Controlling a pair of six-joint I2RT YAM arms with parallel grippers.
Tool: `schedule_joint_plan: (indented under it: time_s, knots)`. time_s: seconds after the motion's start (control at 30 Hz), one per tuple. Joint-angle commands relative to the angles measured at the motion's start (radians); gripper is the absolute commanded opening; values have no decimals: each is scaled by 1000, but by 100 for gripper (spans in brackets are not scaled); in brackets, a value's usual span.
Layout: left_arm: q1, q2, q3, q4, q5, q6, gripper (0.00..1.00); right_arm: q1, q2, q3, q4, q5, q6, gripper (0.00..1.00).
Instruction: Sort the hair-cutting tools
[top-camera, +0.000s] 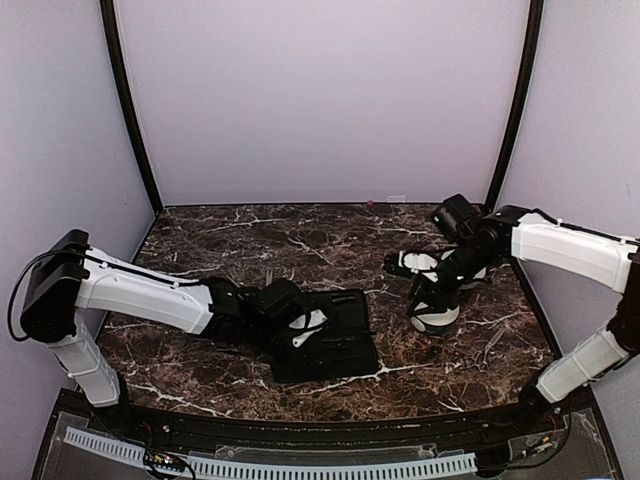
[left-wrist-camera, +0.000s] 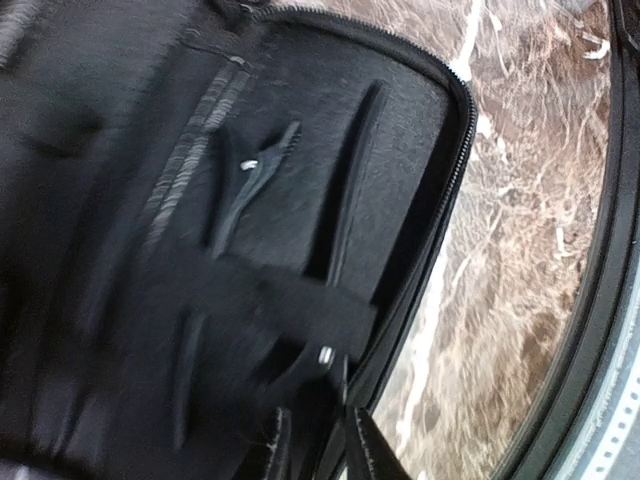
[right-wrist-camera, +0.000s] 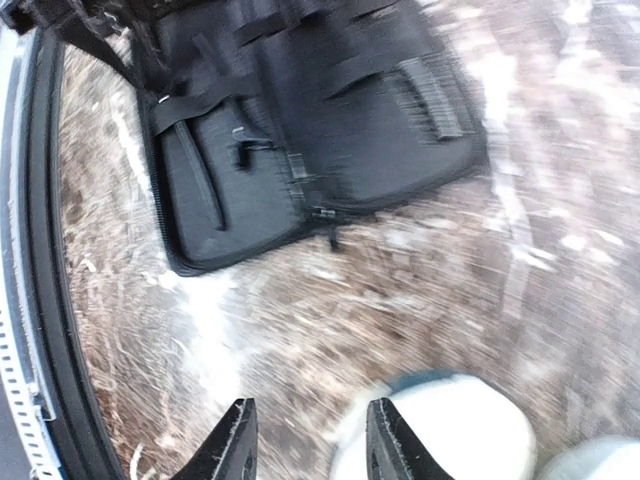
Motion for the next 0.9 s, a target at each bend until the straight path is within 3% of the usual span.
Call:
schedule_joint_plan:
  time_s: [0.0, 0.07, 0.1, 0.23, 0.27, 0.33, 0.47, 0.6, 0.7, 0.8, 0.87]
  knots:
    - [-7, -195, 14, -172, -170, 32, 24, -93, -136, -23, -16, 53, -2, 39]
    - [-5, -271, 20, -214, -289, 49, 32, -145, -193, -36, 15, 64, 11, 40]
    - [-4, -320, 20, -234, -399, 54, 41, -165, -230, -42, 39, 71, 25, 42]
    - [22, -461, 21, -283, -786, -11, 94, -247, -334, -61, 149, 102, 140, 48]
    - [32, -502, 19, -291, -862, -38, 98, -273, -360, -67, 167, 102, 164, 51]
    - [57, -596, -8, -270, -982, -60, 99, -337, -410, -90, 225, 121, 213, 59]
    - [178, -764, -101, -162, -975, 35, 99, -455, -518, -182, 365, 115, 360, 99]
    - [385, -824, -186, -128, -862, 1, 99, -607, -605, -301, 474, -51, 481, 100]
    - [540, -772, -218, -176, -779, -117, 99, -745, -664, -394, 554, -225, 551, 99]
    - [623, -680, -236, -181, -669, -111, 98, -841, -754, -473, 603, -322, 574, 100]
    - [639, -611, -193, -169, -463, -26, 69, -855, -814, -493, 614, -324, 572, 100]
